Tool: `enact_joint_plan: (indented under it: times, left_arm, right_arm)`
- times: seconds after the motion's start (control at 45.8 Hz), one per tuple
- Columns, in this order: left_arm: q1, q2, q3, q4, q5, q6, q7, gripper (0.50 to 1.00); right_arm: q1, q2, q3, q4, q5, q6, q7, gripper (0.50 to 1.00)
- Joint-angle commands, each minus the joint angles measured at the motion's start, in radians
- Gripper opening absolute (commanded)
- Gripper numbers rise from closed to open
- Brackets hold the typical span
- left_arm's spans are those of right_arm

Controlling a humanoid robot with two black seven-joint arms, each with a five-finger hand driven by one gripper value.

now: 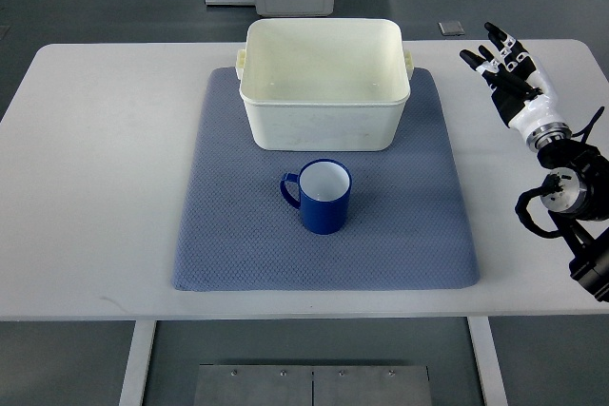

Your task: Place cup in box with right hand

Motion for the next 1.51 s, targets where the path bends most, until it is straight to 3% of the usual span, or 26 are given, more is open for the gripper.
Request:
enact_joint_plan:
  times: [0.0,0.197,0.372,1.246,1.486]
  left_arm:
    - [0.000,0.000,0.000,0.000,0.000,0.000,-0.001,1.000]
    - [0.000,0.000,0.000,-0.001,0.000,0.000,0.000,1.000]
    - [0.000,0.000,0.000,-0.001,-0.001,0.000,-0.001,1.000]
    - [0.000,0.000,0.000,0.000,-0.001,0.000,-0.001,1.000]
    - [0.000,0.000,0.000,0.000,-0.001,0.000,-0.001,1.000]
  right_arm:
    - [-0.002,-0.001,-0.002,0.002,0.000,0.003,0.000,1.000]
    - [-0.008,-0.012,-0.011,0.009,0.000,0.094,0.000,1.000]
    - [-0.008,-0.026,-0.012,0.048,0.000,0.095,0.000,1.000]
    - [0.001,-0.221,-0.210,0.514,-0.032,0.123,0.003,1.000]
    - [0.001,-0.238,-0.279,0.545,-0.164,0.123,0.046,0.998]
